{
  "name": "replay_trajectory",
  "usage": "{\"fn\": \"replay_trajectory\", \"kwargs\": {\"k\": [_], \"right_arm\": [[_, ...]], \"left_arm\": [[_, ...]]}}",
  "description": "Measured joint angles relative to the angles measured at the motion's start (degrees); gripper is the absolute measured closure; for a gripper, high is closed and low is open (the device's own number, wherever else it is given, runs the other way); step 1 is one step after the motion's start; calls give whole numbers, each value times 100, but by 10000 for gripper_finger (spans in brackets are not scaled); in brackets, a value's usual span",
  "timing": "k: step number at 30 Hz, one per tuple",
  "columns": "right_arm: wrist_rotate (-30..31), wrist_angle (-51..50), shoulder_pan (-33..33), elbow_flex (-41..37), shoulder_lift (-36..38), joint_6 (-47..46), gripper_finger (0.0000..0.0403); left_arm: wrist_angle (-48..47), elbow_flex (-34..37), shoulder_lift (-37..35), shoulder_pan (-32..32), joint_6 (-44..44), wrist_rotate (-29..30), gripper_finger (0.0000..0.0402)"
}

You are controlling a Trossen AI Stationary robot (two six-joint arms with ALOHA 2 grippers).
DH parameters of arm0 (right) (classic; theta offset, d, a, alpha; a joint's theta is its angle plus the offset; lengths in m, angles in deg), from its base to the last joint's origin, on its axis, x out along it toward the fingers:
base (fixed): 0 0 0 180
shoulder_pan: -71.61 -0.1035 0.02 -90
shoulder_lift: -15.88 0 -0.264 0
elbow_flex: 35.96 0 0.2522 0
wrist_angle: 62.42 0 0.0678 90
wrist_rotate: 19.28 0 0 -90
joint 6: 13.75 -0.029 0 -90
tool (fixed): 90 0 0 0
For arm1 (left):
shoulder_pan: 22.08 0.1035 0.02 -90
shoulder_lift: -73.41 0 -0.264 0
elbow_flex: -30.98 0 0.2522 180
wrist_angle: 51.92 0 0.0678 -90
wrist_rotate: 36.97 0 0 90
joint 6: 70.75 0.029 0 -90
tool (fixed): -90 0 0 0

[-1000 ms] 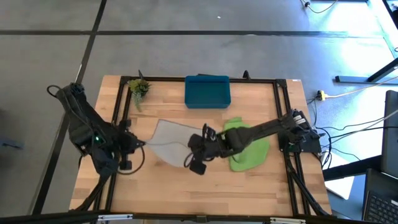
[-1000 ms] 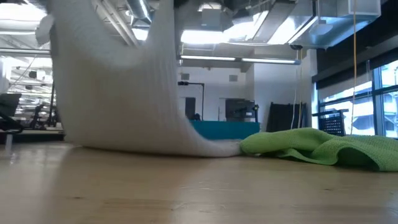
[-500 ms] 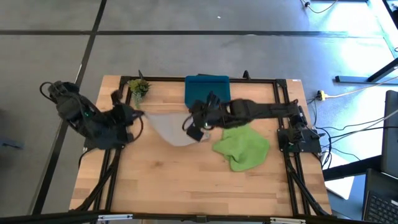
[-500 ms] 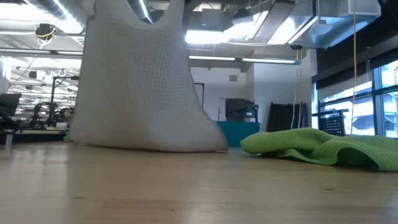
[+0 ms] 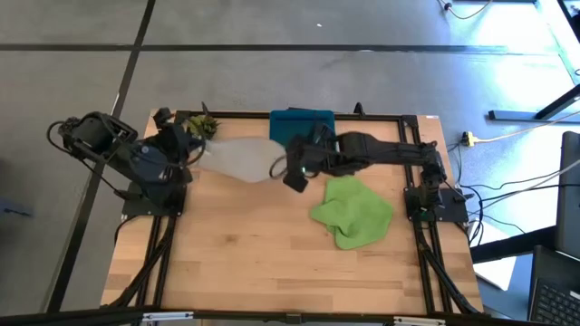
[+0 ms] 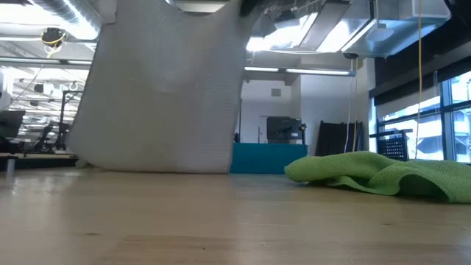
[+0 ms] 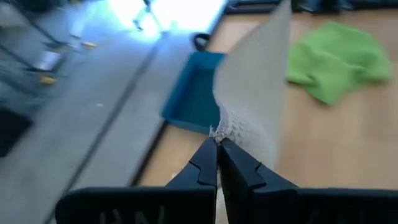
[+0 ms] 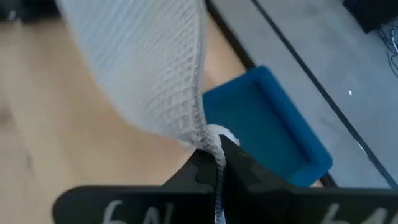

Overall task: Roll microfiber towels into tight, uniform cylinder then place into a basket
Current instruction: Roll the gray microfiber cloth

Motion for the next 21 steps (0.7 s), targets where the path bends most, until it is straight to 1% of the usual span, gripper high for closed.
{"fn": "replay_trajectory", "kwargs": {"k": [4, 7, 9, 16, 21], "right_arm": [[-24, -378, -456, 0, 0, -436, 398], [-90, -443, -830, -4, 0, -786, 398], [-105, -444, -1100, -2, -19, -961, 398], [-107, -492, -1869, -7, -436, -1680, 398], [-580, -472, -2226, -9, -1007, -2147, 398]], "left_arm": [[2, 2, 4, -150, -65, -1010, 402], [9, 54, 38, -328, -435, -1625, 402], [13, 224, 44, -494, -695, -1944, 402], [56, 1266, 41, -1204, -1789, -2599, 402], [718, 2192, 47, -1767, -2359, -3064, 402]]}}
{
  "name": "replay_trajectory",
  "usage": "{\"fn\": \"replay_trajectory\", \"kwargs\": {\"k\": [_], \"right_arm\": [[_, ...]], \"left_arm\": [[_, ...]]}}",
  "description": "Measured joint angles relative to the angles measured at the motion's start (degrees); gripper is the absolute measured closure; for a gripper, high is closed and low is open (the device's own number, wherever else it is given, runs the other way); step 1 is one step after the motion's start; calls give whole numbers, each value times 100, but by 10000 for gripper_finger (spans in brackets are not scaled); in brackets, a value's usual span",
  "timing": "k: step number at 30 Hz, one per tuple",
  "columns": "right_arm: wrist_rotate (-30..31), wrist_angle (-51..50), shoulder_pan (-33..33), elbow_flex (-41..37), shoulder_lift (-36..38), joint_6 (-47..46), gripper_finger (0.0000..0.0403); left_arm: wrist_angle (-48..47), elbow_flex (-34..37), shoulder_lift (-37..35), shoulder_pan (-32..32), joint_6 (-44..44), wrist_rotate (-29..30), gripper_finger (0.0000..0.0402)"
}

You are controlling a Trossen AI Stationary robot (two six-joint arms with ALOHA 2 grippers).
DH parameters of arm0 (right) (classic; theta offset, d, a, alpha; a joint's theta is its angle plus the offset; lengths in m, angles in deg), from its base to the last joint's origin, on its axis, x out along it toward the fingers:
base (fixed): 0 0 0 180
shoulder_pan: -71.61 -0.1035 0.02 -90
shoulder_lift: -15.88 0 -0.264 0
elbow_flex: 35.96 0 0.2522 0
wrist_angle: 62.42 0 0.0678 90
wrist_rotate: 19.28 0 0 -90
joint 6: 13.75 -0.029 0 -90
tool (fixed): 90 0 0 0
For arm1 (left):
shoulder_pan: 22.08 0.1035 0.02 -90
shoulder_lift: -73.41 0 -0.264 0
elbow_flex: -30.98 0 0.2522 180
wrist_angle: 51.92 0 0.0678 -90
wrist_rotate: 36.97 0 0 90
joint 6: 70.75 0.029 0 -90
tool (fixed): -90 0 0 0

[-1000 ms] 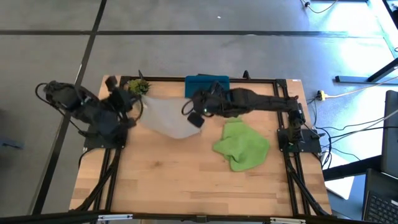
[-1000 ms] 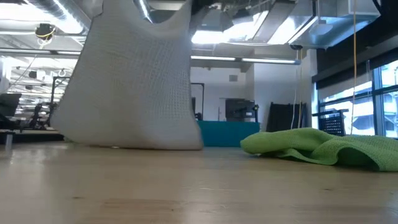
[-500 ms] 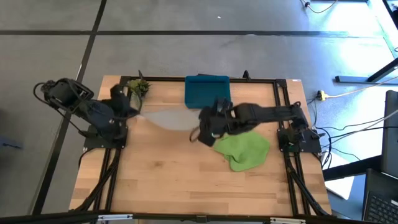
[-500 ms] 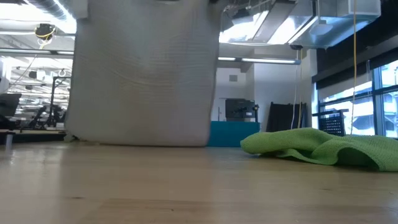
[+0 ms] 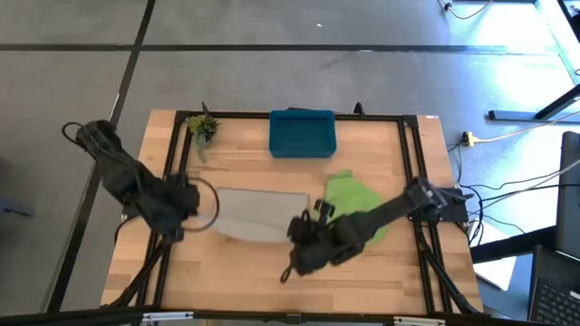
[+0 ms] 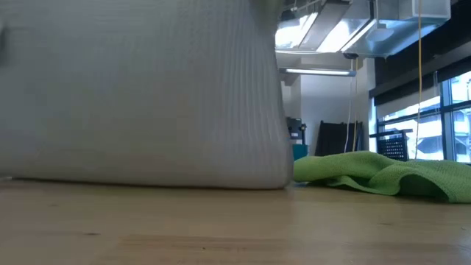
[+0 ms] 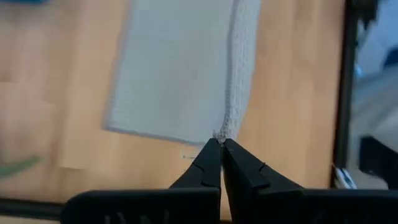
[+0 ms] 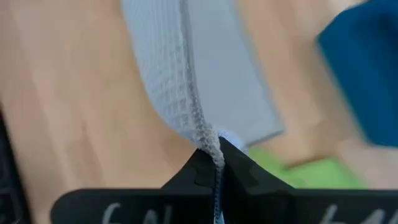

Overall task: Roll microfiber towels into tight, uniform cylinder then place into a basket
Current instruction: Roll the gray microfiber cloth

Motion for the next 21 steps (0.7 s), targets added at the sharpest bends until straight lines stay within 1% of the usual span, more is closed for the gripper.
{"fn": "replay_trajectory", "kwargs": {"k": [2, 8, 13, 16, 21], "right_arm": [[-192, 17, -113, -2, -203, -151, 398], [-518, 295, -321, -7, -678, -444, 398], [-560, 666, -401, -7, -996, -499, 398], [-749, 830, -406, -7, -1182, -499, 398], [-921, 891, -372, -7, -1423, -515, 398]], "left_arm": [[394, 334, -1, -221, -101, -128, 402], [1629, 1201, -1, -733, -311, -141, 402], [2437, 2006, -1, -1015, -684, -142, 402], [3009, 2525, 26, -1135, -922, -161, 402], [3784, 3161, 161, -1267, -1196, -358, 402]]}}
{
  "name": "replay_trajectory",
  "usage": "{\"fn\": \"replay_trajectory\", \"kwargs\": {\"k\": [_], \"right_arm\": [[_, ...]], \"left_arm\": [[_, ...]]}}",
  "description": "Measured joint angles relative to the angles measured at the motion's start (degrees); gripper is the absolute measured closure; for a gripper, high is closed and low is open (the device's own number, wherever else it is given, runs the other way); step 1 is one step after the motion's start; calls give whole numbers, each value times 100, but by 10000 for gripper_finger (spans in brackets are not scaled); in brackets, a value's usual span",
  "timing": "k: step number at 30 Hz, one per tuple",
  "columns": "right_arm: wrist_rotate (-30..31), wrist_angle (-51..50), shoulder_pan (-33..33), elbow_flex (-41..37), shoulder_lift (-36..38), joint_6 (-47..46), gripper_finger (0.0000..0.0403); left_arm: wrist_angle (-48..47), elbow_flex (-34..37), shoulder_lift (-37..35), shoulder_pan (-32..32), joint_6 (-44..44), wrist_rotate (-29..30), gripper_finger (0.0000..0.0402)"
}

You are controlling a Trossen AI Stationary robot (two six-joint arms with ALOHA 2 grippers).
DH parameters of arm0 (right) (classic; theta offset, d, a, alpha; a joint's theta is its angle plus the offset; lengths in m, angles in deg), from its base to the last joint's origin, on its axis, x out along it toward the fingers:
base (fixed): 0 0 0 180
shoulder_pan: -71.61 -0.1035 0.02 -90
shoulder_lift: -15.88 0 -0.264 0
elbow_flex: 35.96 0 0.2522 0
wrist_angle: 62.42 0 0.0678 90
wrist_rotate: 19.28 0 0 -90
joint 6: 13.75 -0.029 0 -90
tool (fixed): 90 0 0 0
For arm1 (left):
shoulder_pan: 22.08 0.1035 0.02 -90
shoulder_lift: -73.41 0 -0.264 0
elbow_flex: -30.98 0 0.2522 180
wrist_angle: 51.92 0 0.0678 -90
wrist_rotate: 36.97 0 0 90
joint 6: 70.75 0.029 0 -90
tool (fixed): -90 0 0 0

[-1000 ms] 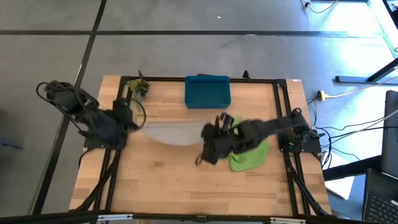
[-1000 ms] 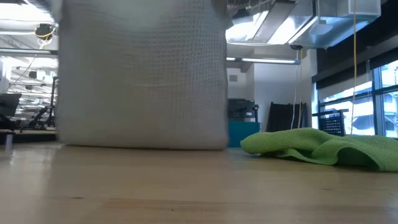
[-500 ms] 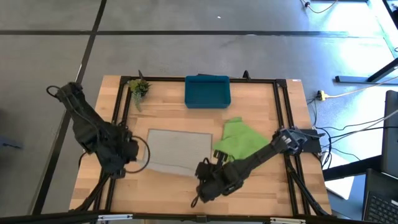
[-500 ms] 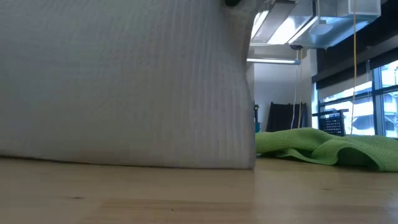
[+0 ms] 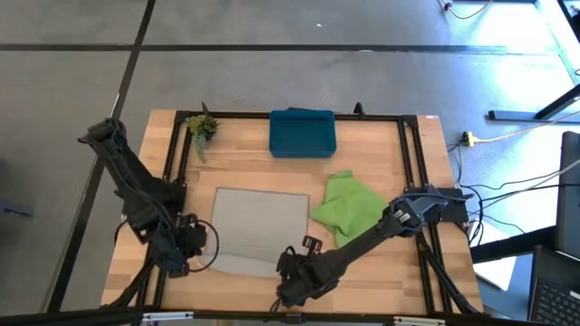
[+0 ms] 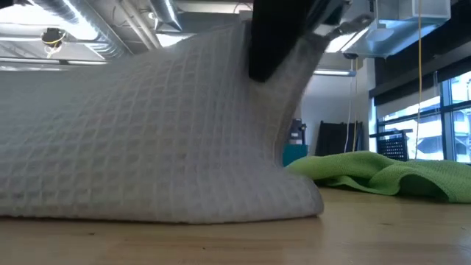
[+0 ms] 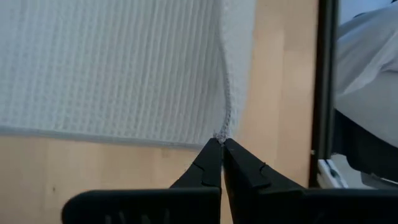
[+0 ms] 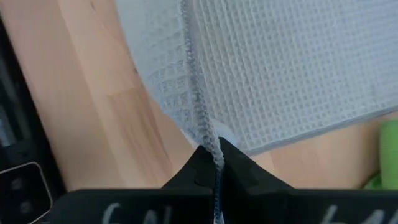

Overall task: Roll microfiber towels into tight, uniform cylinder then place into a basket
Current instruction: Roll the gray microfiber cloth

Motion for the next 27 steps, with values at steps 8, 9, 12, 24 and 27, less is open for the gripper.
{"fn": "replay_trajectory", "kwargs": {"k": [8, 9, 12, 24, 27], "right_arm": [[-43, -187, 203, 0, -18, -37, 398], [-42, -258, 251, 0, -18, -37, 398], [-24, -448, 399, 0, -18, -36, 398], [294, -1102, 1008, -76, -25, -40, 398], [445, -1126, 1157, -75, -61, -30, 398]], "left_arm": [[14, 150, 85, 26, -296, 685, 401], [6, 150, 85, 51, -323, 797, 402], [-116, 150, 85, 157, -364, 1116, 401], [-1187, 150, 85, 882, -814, 1696, 402], [-1400, 150, 85, 1078, -855, 1812, 402]]}}
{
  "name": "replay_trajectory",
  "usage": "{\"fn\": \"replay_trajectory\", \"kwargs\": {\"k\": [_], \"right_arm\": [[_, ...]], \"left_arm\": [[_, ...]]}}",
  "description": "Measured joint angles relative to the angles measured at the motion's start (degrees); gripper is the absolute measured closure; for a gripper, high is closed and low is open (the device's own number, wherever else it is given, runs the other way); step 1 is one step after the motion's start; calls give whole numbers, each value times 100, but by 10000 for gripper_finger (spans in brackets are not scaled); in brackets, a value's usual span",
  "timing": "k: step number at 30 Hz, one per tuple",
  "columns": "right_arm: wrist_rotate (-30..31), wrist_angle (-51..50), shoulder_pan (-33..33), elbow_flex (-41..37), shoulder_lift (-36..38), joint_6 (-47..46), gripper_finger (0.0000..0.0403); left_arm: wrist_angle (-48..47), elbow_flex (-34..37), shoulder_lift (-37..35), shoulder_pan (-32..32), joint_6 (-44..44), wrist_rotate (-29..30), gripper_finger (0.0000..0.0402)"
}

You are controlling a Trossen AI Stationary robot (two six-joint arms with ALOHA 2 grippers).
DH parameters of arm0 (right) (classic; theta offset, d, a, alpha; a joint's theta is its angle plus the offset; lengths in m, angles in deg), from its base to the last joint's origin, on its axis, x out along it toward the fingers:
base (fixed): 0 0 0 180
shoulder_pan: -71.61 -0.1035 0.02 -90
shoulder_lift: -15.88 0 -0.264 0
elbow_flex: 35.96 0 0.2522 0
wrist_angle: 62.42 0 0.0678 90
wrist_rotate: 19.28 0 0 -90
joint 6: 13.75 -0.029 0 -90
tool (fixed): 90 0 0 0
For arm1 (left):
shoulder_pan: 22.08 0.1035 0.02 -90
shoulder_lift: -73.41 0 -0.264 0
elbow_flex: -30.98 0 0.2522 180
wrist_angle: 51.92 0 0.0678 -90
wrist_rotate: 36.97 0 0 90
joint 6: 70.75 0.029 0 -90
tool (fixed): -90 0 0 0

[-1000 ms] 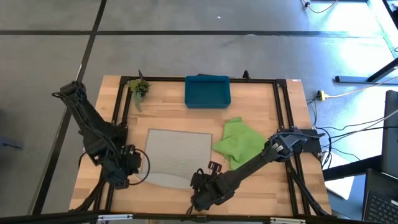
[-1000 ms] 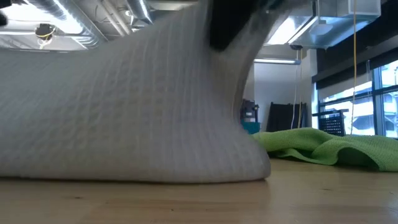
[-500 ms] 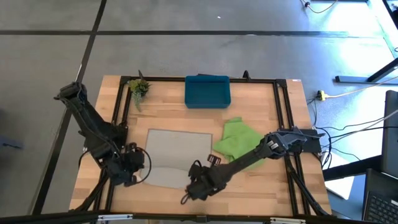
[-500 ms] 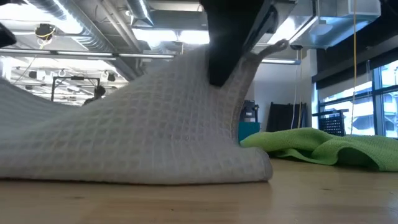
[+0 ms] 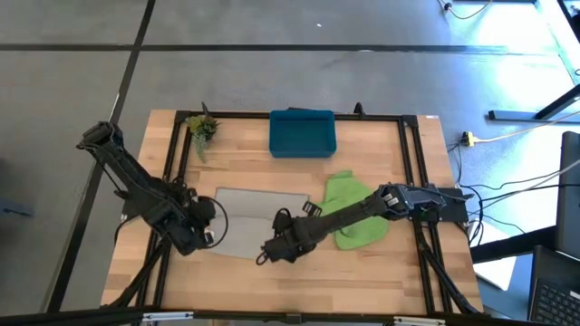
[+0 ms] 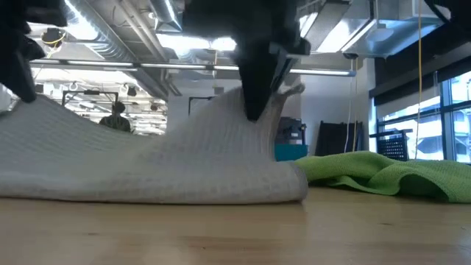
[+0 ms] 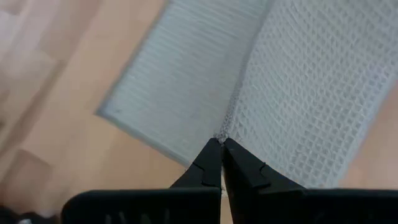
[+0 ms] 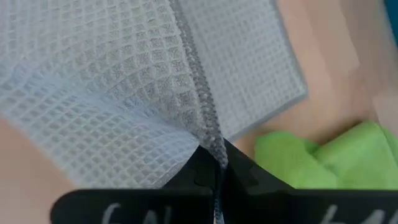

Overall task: Roll microfiber towels into tight, uniform cylinder then place into a basket
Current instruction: Roll the gray microfiber cloth

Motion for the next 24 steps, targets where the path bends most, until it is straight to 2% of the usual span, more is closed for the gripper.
{"fn": "replay_trajectory", "kwargs": {"k": [4, 14, 24], "right_arm": [[290, -53, 177, -8, -29, -8, 398], [499, -162, 502, -8, -55, -51, 398], [576, -711, 522, -16, -272, 141, 398]], "left_arm": [[-81, 0, 0, 272, 6, 169, 402], [-112, 198, 0, 853, 44, 534, 402], [-33, 516, 2, 1029, 58, 650, 402]]}}
